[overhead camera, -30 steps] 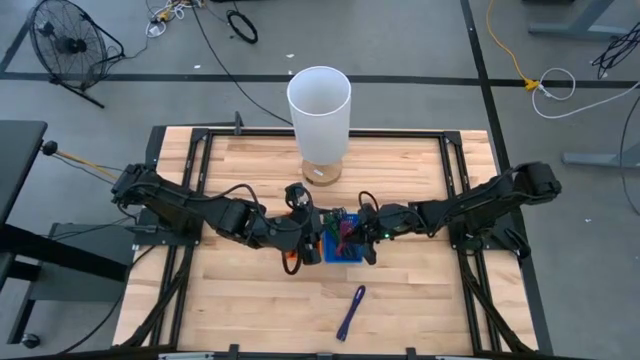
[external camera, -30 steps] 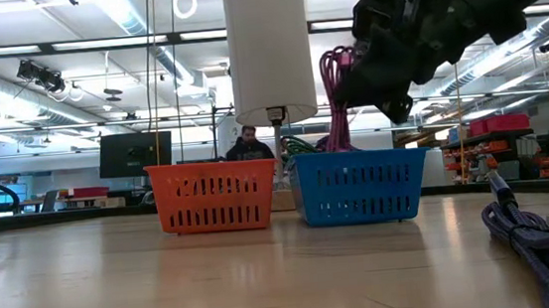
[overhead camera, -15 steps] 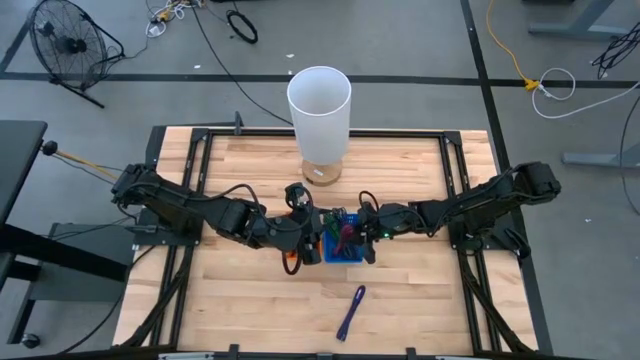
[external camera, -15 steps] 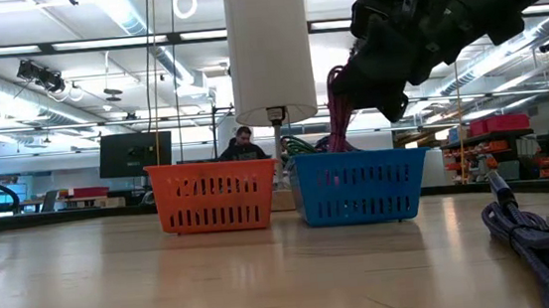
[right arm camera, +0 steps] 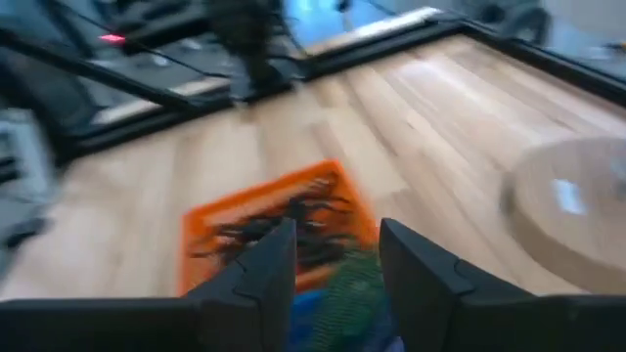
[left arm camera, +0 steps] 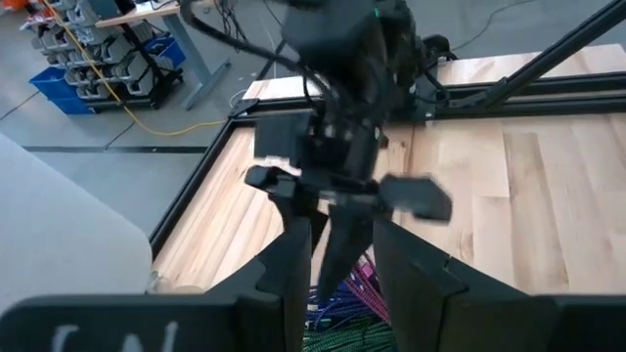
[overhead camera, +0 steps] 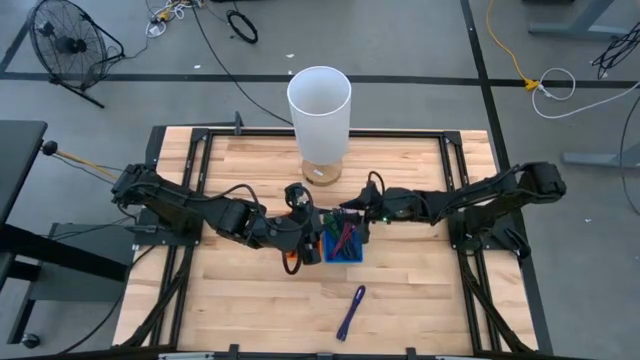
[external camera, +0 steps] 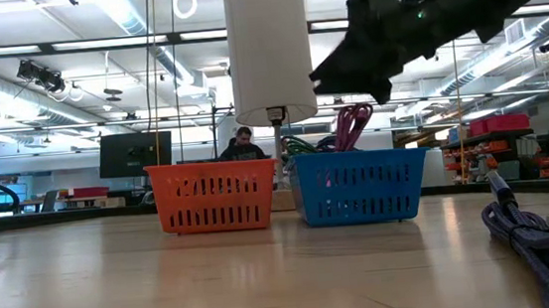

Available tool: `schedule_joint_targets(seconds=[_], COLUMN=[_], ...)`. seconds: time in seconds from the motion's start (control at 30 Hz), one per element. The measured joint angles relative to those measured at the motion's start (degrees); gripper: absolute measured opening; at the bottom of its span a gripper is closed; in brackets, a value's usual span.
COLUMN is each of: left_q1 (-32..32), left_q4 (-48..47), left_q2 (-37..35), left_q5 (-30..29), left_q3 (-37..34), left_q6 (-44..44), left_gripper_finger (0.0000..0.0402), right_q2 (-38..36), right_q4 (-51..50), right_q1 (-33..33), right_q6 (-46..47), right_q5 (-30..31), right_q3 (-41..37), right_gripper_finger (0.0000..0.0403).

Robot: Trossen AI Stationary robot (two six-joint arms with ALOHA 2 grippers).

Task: Pick & Place USB Port
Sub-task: Put the blue USB cable into the blue bin

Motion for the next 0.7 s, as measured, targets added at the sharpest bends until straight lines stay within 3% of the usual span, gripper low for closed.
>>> schedule_joint_targets(seconds=[0.2, 0.3, 0.47, 0.7], left_q1=[0.0, 0.01, 0.51, 1.21], left_q4=[-2.14, -3.42, -4.65, -4.69], left_q2=[0.0, 0.0, 0.0, 0.0], left_q5=[0.0, 0.0, 0.0, 0.0], left_q3=[-0.02, -0.02, -0.02, -0.02], left_q6=[-0.31, -1.03, -1.25, -1.38], left_gripper_finger=[0.0119, 0.0119, 0.0119, 0.0119], right_q2=[-2.64, -2.66, -2.66, 3.6], right_q4=[0.55, 0.03, -9.64, -30.93], right_q1=[3.53, 10.1, 21.21, 29.66], right_q6=[0.19, -2.72, -10.05, -11.97], right_q5=[-15.44, -17.95, -11.69, -0.66], right_q3=[0.02, 0.58, 5.39, 17.1], right_gripper_finger=[0.0148, 0.0148, 0.0148, 0.0148])
